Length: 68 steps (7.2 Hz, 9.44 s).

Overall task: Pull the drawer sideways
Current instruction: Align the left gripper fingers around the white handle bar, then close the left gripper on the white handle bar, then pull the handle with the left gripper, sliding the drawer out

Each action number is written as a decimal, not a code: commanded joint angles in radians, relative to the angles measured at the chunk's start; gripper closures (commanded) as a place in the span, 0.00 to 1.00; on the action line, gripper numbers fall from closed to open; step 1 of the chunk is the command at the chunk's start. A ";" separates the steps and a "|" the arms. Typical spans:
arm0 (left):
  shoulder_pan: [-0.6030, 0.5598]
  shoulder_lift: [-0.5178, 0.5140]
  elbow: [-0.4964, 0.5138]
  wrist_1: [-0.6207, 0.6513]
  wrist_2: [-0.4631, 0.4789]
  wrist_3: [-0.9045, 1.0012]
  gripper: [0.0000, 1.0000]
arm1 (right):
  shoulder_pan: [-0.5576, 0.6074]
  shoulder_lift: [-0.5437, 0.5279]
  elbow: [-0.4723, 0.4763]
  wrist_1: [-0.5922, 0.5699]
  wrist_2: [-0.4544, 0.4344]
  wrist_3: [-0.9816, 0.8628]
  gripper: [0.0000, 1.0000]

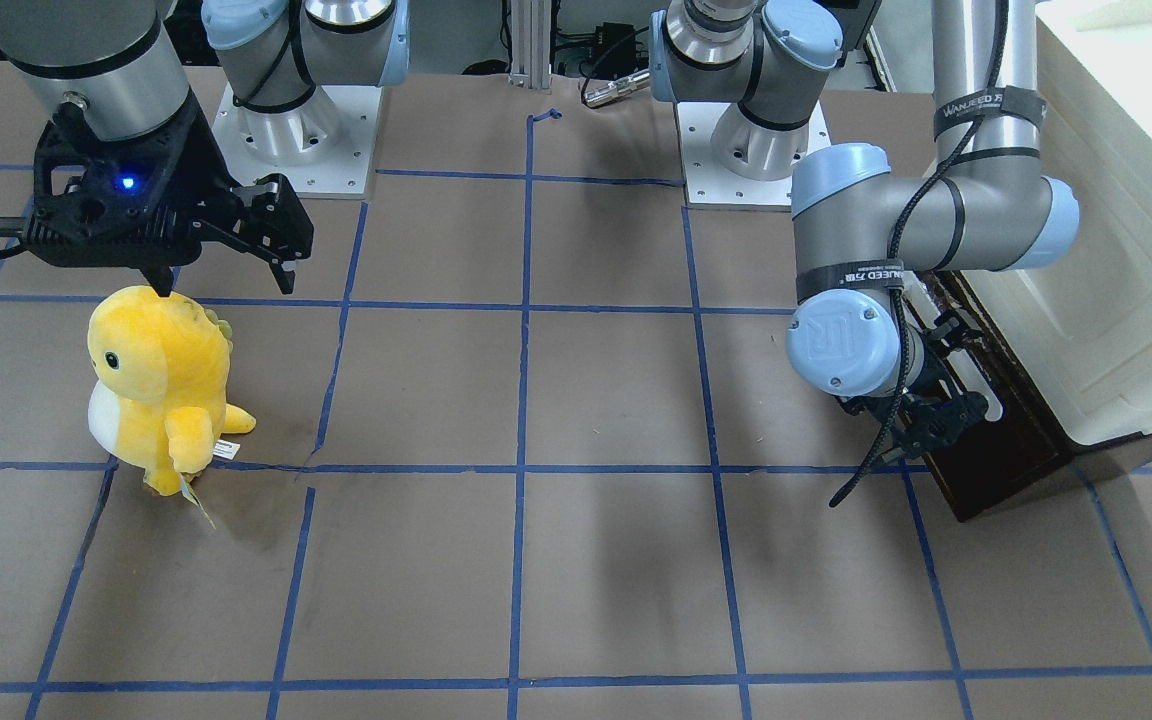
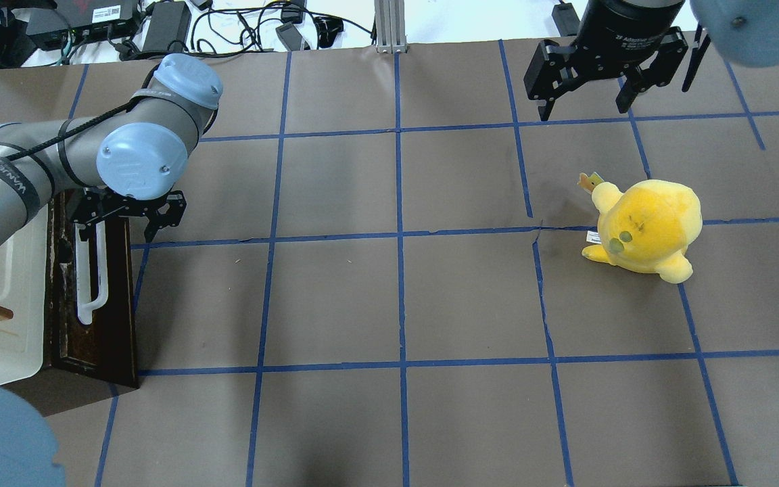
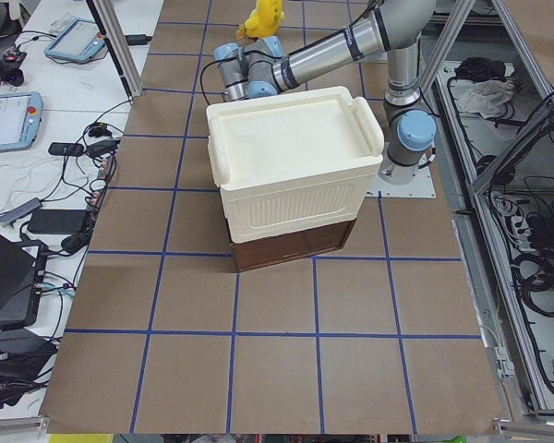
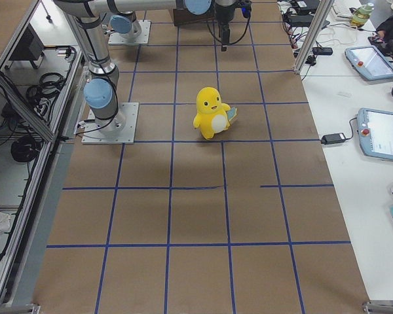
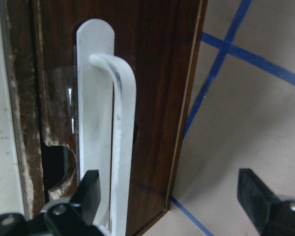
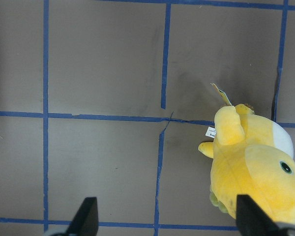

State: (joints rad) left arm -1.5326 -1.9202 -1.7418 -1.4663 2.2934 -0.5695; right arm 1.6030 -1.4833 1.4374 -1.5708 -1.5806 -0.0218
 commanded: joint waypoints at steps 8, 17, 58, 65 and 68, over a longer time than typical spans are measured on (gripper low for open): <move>-0.001 -0.016 -0.002 -0.052 0.015 -0.026 0.33 | 0.000 0.000 0.000 0.000 0.001 0.000 0.00; 0.000 -0.013 -0.005 -0.083 0.018 -0.026 0.37 | 0.000 0.000 0.000 0.000 0.001 0.000 0.00; 0.002 -0.025 0.025 -0.135 0.035 -0.036 0.98 | 0.000 0.000 0.000 0.000 -0.001 0.000 0.00; -0.011 -0.030 0.039 -0.161 0.034 -0.067 0.98 | 0.000 0.000 0.000 0.000 -0.001 0.000 0.00; -0.011 -0.023 0.039 -0.164 0.035 -0.067 0.97 | 0.000 0.000 0.000 0.000 -0.001 0.000 0.00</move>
State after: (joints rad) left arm -1.5432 -1.9467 -1.7018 -1.6295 2.3280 -0.6365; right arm 1.6030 -1.4834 1.4373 -1.5708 -1.5804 -0.0219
